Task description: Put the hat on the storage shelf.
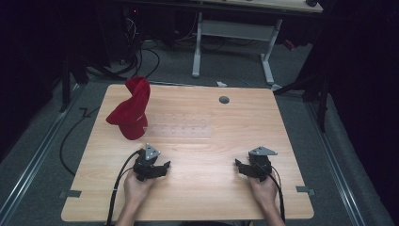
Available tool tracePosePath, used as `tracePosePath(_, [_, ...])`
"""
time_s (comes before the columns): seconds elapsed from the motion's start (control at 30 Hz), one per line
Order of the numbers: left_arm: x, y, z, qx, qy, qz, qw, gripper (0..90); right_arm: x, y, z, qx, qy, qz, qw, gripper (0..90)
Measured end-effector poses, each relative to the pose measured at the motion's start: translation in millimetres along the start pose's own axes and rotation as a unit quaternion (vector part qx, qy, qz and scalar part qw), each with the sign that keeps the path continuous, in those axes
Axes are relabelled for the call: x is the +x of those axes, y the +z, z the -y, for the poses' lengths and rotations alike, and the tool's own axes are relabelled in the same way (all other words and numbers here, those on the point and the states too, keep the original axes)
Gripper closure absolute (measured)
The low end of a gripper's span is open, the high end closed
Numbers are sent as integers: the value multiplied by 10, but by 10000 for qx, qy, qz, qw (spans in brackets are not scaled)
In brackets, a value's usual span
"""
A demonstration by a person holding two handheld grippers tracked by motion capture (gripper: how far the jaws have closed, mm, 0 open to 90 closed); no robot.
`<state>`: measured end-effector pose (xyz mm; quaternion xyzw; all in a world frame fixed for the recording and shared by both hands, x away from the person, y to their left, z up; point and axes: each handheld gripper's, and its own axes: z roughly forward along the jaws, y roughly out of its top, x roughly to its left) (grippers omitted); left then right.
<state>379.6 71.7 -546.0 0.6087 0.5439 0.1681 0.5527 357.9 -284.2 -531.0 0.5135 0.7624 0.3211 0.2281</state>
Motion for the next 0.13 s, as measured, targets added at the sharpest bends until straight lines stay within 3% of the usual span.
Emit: tracePosePath(0.13, [1,1,1,-5,4,-2,10000,329,0,0,0,-1,0,0,10000,334])
